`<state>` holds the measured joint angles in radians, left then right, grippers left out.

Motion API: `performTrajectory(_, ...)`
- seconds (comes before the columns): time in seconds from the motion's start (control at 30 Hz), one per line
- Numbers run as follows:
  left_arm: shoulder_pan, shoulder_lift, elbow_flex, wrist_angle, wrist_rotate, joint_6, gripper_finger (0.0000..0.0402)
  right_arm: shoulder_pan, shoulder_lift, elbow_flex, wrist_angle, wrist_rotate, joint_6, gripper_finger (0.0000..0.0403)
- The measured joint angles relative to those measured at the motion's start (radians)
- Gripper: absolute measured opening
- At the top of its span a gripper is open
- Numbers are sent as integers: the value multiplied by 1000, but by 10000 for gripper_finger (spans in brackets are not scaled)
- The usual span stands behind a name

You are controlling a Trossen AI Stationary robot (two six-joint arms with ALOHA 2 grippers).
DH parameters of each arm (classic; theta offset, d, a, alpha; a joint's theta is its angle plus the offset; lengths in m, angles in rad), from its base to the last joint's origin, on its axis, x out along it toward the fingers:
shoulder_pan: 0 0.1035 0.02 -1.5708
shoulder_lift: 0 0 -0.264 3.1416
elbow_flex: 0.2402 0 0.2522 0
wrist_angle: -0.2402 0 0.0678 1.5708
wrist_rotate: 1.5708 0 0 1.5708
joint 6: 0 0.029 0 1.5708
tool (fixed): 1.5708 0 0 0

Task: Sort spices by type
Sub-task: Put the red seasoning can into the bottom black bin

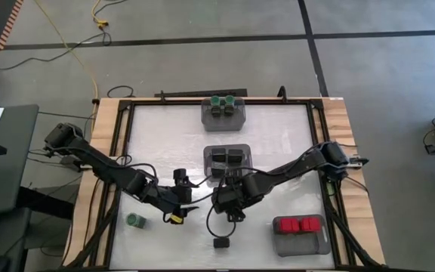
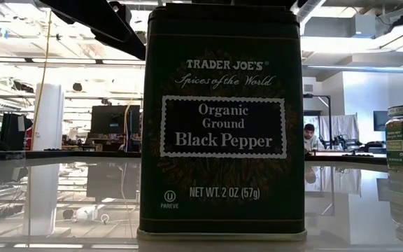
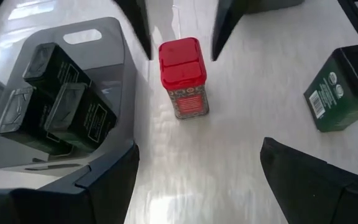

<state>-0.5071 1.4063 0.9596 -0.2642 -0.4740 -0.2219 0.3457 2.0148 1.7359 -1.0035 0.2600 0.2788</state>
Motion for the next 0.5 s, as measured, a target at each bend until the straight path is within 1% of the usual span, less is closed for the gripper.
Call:
performTrajectory(0.1, 6, 0, 0, 0, 0, 5, 322, -13, 1, 0, -2, -8, -1, 322)
performTrajectory(0.27, 8, 0, 0, -1, 0, 19, 322, -29, 2, -13, 22, -62, 1, 322)
performTrajectory(0.43, 8, 0, 0, -9, 0, 20, 322, -27, 3, -13, 52, -61, 86, 322)
performTrajectory(0.5, 8, 0, 0, -10, 0, 20, 322, -26, 3, -13, 52, -61, 94, 322)
